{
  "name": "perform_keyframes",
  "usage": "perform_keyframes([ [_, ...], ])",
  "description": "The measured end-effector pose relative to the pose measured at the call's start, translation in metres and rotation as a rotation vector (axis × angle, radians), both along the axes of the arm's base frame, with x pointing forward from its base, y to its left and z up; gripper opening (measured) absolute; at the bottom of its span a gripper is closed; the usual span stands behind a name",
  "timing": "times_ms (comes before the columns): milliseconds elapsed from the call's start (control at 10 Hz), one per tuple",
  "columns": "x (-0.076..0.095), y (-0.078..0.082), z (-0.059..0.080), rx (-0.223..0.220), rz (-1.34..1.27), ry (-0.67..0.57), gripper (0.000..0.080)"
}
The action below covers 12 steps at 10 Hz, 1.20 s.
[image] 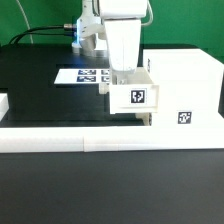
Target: Assemble drawer
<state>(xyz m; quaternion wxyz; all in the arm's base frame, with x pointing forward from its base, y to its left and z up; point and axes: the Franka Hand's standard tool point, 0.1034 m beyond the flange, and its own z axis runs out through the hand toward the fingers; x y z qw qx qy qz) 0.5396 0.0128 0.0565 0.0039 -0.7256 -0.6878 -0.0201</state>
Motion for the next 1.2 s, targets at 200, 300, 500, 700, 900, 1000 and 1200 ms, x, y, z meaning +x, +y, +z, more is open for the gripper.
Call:
perform_keyframes([
  [200, -0.0003, 0.0002, -0.0008, -0.001, 0.008, 0.005, 0.0044],
  [300, 0.0010, -0.0026, -0.0016, -0.002, 0.021, 0.013, 0.0044],
  [500, 0.0016, -0.0033, -0.0022, -0.013, 0.030, 0.014, 0.0044],
  [700, 0.0012, -0.0052, -0.0018, -0.029, 0.027, -0.003, 0.0044],
  [900, 0.0012, -0.0052, -0.0019, -0.028, 0.027, -0.003, 0.0044],
  [1000, 0.0012, -0.0052, -0.0019, -0.028, 0.027, -0.003, 0.0044],
  [1200, 0.0022, -0.0050, -0.0019, -0.029, 0.055, -0.016, 0.0044],
])
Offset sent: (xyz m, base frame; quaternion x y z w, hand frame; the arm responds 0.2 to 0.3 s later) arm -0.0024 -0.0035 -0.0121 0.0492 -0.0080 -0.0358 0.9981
